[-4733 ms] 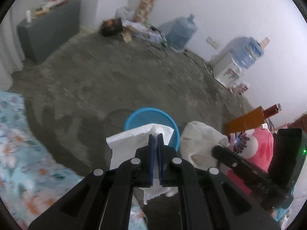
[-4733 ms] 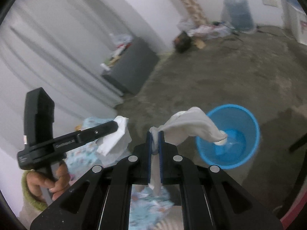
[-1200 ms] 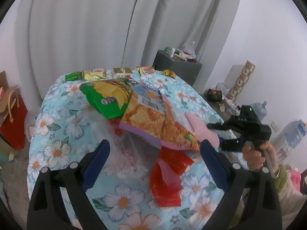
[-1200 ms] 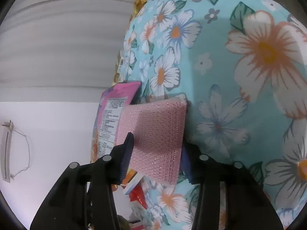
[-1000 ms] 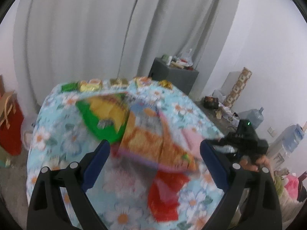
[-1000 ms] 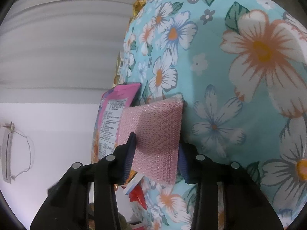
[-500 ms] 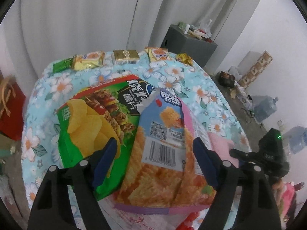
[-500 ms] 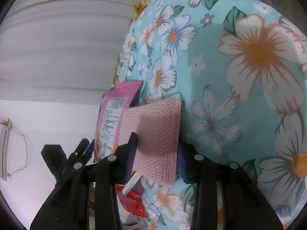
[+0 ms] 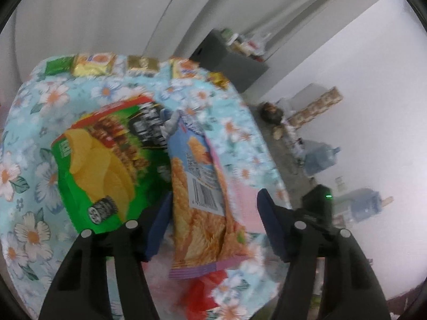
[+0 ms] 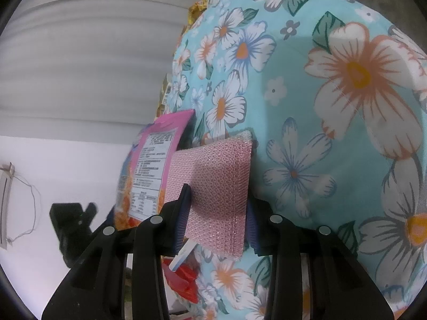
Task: Collect trash
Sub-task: 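Grasp the orange snack bag with left tool while right tool holds the sponge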
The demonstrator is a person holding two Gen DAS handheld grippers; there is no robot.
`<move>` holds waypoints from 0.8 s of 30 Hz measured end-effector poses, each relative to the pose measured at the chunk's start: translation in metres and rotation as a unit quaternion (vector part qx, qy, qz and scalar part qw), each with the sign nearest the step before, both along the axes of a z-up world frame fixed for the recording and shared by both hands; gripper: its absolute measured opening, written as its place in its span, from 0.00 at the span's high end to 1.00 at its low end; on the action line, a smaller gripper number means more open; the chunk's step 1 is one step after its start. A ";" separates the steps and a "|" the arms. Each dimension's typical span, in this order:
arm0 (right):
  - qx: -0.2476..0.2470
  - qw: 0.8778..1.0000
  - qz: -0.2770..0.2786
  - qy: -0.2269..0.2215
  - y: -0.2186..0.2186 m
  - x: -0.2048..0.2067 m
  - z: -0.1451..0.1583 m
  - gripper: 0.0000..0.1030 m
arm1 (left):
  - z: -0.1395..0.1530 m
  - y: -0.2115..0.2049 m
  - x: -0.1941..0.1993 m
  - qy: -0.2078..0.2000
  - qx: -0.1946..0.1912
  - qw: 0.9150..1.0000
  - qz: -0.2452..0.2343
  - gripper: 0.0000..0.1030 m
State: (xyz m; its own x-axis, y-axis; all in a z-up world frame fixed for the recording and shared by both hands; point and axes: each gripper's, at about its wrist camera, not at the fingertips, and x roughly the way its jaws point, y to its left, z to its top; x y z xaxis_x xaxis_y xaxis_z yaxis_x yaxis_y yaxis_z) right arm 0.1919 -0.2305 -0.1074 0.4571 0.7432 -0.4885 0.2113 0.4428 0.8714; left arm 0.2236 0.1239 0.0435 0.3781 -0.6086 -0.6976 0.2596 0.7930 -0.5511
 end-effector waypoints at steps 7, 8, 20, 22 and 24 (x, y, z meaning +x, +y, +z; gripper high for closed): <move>0.003 1.000 -0.001 -0.002 -0.002 -0.001 0.000 0.67 | 0.006 -0.005 -0.009 0.000 -0.095 0.995 -0.024 0.49; 0.003 1.000 -0.002 -0.003 -0.003 -0.001 0.000 0.67 | 0.002 -0.007 -0.008 0.009 -0.099 0.995 -0.024 0.50; 0.031 0.999 -0.008 -0.015 -0.022 -0.016 0.006 0.70 | -0.007 -0.016 -0.008 0.004 -0.074 0.997 -0.014 0.91; 0.035 0.999 -0.011 -0.018 -0.027 -0.019 0.007 0.70 | -0.004 -0.017 -0.011 -0.009 -0.072 0.997 -0.014 0.93; 0.038 0.999 -0.016 -0.020 -0.033 -0.023 0.009 0.71 | 0.001 -0.018 -0.013 -0.021 -0.068 0.997 -0.015 0.93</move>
State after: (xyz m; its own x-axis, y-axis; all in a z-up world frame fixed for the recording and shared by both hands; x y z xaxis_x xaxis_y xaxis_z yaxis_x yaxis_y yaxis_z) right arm 0.1685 -0.2637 -0.0988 0.4991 0.7625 -0.4118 0.1883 0.3684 0.9104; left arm 0.2102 0.1057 0.0442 0.3855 -0.7079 -0.5918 0.3076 0.7033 -0.6409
